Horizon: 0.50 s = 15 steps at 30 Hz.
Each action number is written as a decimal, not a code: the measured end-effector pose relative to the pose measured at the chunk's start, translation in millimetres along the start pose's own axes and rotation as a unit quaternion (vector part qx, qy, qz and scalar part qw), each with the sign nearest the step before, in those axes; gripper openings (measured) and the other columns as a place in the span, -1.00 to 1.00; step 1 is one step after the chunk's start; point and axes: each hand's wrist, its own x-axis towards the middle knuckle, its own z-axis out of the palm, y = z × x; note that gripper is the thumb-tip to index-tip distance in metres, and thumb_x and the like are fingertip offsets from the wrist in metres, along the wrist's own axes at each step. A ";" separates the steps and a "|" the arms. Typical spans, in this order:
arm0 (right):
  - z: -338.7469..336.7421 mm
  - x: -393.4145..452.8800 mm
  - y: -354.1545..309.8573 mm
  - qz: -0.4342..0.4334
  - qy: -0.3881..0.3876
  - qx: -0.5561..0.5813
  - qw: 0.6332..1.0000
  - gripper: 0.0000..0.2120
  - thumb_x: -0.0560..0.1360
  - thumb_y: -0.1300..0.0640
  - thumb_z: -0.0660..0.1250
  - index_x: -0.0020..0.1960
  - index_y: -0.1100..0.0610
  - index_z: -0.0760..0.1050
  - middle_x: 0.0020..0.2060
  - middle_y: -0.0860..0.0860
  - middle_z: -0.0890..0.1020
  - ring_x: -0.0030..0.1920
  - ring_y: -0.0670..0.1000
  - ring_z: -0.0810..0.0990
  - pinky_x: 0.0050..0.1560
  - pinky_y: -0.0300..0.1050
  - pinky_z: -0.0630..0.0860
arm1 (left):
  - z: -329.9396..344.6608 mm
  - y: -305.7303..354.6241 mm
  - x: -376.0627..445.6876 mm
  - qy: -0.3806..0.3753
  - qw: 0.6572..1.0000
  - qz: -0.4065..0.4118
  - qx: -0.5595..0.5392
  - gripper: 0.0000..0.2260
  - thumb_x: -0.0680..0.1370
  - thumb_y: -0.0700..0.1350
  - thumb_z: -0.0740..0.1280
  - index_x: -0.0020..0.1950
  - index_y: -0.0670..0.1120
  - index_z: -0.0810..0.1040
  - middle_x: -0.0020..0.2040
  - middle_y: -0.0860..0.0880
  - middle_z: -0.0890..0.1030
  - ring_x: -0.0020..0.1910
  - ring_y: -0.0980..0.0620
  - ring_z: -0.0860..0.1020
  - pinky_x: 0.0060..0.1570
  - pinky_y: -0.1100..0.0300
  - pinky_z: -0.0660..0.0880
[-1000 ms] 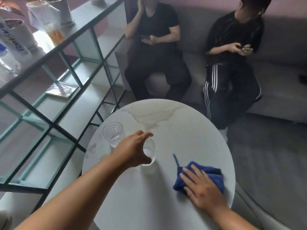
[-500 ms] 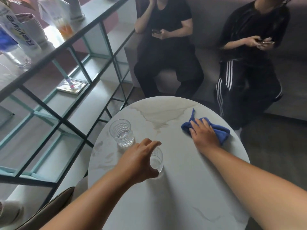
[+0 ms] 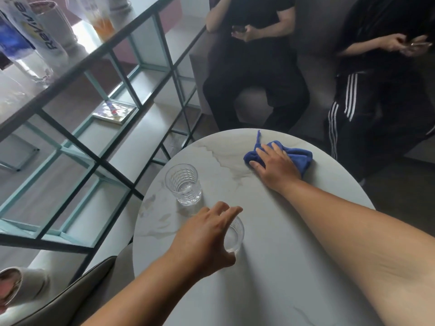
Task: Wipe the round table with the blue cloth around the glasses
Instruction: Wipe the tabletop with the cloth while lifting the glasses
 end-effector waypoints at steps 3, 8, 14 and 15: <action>0.9 -4.3 -6.1 -0.028 -0.007 -0.011 1.000 -0.47 0.55 -0.21 0.21 0.37 0.11 0.44 0.33 0.05 0.50 0.40 0.17 0.32 0.26 0.18 0.41 | -1.9 2.2 -1.6 -0.001 1.000 -0.004 0.007 -0.19 0.31 0.08 0.40 0.53 0.18 0.17 0.36 0.14 0.36 0.17 0.00 0.46 0.10 0.10 0.49; 3.2 -24.6 -15.7 -0.067 0.011 0.004 0.998 -0.57 0.53 -0.03 0.36 0.33 0.15 0.51 0.32 0.09 0.55 0.37 0.20 0.42 0.28 0.18 0.41 | -1.5 2.7 -2.8 -0.010 1.000 -0.002 0.013 -0.17 0.33 0.14 0.41 0.54 0.19 0.13 0.41 0.13 0.33 0.23 0.01 0.44 0.17 0.11 0.46; 3.0 -42.8 -16.7 -0.080 0.010 0.027 0.996 -0.56 0.49 -0.02 0.25 0.29 0.14 0.55 0.29 0.08 0.59 0.34 0.20 0.47 0.23 0.19 0.48 | -32.9 -26.8 11.2 0.202 0.971 -0.103 -0.076 -0.31 0.36 0.32 0.38 0.43 0.10 0.39 0.36 -0.01 0.42 0.33 -0.06 0.39 0.30 0.01 0.40; 2.8 -44.6 -17.1 -0.077 0.011 0.030 0.997 -0.56 0.50 -0.03 0.24 0.29 0.14 0.55 0.29 0.08 0.59 0.35 0.19 0.46 0.24 0.19 0.47 | -37.4 -39.3 19.1 0.231 0.960 -0.147 -0.065 -0.30 0.37 0.27 0.42 0.45 0.06 0.37 0.39 -0.07 0.39 0.36 -0.12 0.34 0.34 -0.05 0.36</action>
